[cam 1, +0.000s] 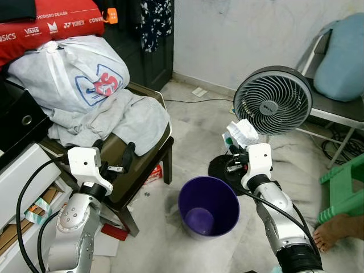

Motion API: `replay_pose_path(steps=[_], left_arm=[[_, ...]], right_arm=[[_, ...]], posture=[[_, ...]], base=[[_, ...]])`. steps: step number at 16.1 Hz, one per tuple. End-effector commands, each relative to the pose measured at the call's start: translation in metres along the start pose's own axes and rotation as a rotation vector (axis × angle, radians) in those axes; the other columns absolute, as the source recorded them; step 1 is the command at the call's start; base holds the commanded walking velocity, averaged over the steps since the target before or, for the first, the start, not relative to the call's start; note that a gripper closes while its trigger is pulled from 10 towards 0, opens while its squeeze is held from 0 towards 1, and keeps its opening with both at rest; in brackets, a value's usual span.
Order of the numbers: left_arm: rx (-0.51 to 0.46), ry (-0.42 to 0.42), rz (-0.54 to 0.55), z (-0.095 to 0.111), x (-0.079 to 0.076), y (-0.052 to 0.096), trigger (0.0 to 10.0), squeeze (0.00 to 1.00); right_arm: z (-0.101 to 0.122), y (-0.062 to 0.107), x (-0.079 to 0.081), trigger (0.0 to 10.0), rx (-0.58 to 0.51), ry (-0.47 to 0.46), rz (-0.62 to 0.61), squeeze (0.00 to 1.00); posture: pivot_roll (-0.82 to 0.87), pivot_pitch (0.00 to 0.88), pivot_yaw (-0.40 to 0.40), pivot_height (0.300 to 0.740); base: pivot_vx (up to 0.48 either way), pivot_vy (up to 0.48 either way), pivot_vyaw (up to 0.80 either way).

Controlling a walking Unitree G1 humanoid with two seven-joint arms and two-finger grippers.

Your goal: Clean up the room

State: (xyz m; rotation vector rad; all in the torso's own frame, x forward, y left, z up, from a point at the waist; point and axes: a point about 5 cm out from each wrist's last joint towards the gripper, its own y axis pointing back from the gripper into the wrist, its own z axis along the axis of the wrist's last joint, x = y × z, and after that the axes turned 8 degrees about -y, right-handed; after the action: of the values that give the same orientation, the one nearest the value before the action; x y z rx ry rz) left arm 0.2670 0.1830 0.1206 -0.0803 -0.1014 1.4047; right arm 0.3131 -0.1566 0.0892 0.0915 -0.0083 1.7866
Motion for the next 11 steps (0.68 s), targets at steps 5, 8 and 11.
replay_pose_path(steps=[5,8,11], left_arm=[[0.005,-0.004,-0.004,-0.0001,0.0008,0.0001,10.0,0.00],[0.005,-0.004,-0.007,-0.0001,0.0006,-0.0001,10.0,0.00],[0.003,-0.004,-0.012,0.0001,0.0000,-0.0002,10.0,0.00]], right_arm=[[-0.0009,-0.0003,-0.0041,10.0,0.002,0.001,-0.016,0.00],[-0.0011,-0.0005,-0.0040,10.0,0.001,0.002,-0.016,0.00],[-0.0013,-0.0005,-0.0036,10.0,0.001,0.003,-0.014,0.00]], posture=[[0.01,0.083,-0.012,0.740],[0.01,0.081,-0.012,0.740],[0.01,0.081,-0.012,0.740]], base=[[0.289,0.000,0.00],[0.291,0.000,0.00],[0.314,0.000,0.00]])
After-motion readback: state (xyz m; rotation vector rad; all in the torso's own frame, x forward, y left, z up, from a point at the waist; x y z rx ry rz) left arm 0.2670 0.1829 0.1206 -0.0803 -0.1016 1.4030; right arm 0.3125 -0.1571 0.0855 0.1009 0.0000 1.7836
